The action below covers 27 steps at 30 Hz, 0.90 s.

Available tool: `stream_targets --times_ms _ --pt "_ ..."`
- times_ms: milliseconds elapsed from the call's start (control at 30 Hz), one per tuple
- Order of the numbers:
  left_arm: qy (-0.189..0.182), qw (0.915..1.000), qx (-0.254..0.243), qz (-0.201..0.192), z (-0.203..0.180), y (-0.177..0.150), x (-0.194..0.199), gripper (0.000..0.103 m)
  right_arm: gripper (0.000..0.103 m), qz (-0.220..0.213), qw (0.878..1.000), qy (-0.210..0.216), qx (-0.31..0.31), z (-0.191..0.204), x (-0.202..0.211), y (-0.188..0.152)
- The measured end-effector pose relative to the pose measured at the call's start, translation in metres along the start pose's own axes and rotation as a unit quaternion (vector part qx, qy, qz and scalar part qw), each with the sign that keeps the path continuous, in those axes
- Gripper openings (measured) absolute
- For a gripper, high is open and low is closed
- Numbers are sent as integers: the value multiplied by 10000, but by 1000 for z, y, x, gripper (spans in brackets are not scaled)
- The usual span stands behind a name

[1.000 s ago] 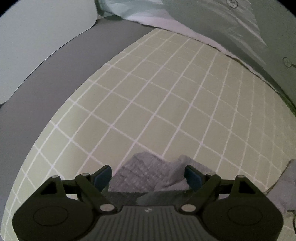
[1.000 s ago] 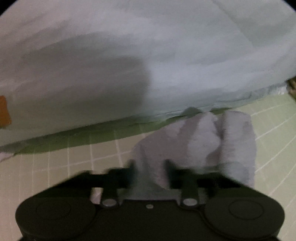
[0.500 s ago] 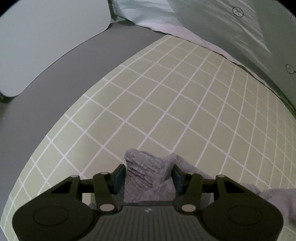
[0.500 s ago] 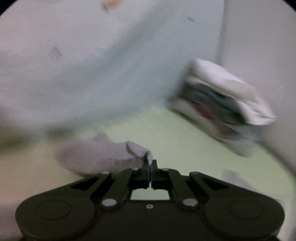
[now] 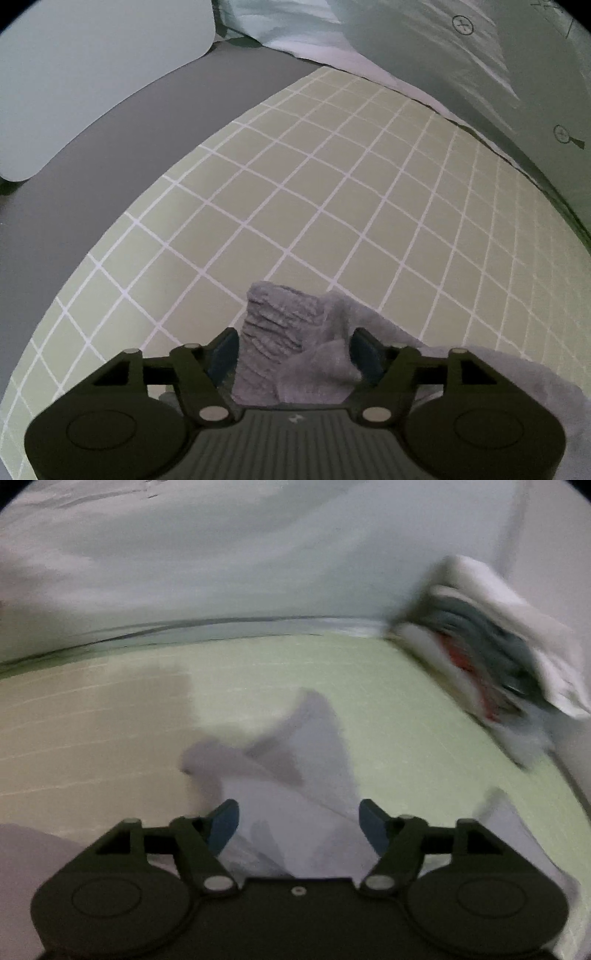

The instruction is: Fold clothes

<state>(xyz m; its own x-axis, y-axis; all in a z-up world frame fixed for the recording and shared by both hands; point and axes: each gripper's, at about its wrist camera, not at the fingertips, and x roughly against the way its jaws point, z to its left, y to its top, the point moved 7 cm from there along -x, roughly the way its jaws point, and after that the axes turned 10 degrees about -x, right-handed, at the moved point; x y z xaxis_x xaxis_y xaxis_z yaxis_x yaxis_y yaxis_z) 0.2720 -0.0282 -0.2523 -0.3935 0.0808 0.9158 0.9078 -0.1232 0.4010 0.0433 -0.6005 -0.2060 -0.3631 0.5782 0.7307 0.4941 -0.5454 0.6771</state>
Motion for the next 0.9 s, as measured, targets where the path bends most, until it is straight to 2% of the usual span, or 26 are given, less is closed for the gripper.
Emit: stream_targets --times_ms 100,233,300,333,367,400,433,467,500,633,767,900 --pt "-70 10000 -13 -15 -2 2 -2 71 78 78 9985 217 499 27 -16 5" --pt "-189 9998 -60 -51 -5 6 -3 71 77 345 9957 28 858 35 -40 5" --pt "-195 9997 -139 -47 -8 7 -5 69 59 438 9961 64 769 32 -47 7" --pt "-173 9997 -189 -61 -9 7 -4 67 32 476 9965 95 678 29 -49 9" --pt "-141 9996 -243 -82 -10 8 -3 50 17 521 9970 102 565 26 -49 12" --pt "-109 9994 -298 -103 -10 9 -2 46 3 515 9977 82 440 21 -49 17" --pt "-77 9993 -352 -123 -11 9 -2 42 3 392 9986 37 341 17 -45 23" --pt "-84 9993 -308 -167 -11 11 1 27 3 202 9994 0 289 14 -39 31" --pt "-53 9994 -241 -233 -9 14 4 21 3 12 9997 -38 236 10 -33 39" --pt "193 9982 -62 -565 2 28 21 17 3 -917 9952 -294 151 -6 5 85" --pt "284 9951 281 -904 25 45 40 16 2 -1755 9830 -386 -377 -36 49 137" --pt "382 9922 561 -1045 46 49 47 15 2 -2280 9682 -566 -854 -69 82 168"
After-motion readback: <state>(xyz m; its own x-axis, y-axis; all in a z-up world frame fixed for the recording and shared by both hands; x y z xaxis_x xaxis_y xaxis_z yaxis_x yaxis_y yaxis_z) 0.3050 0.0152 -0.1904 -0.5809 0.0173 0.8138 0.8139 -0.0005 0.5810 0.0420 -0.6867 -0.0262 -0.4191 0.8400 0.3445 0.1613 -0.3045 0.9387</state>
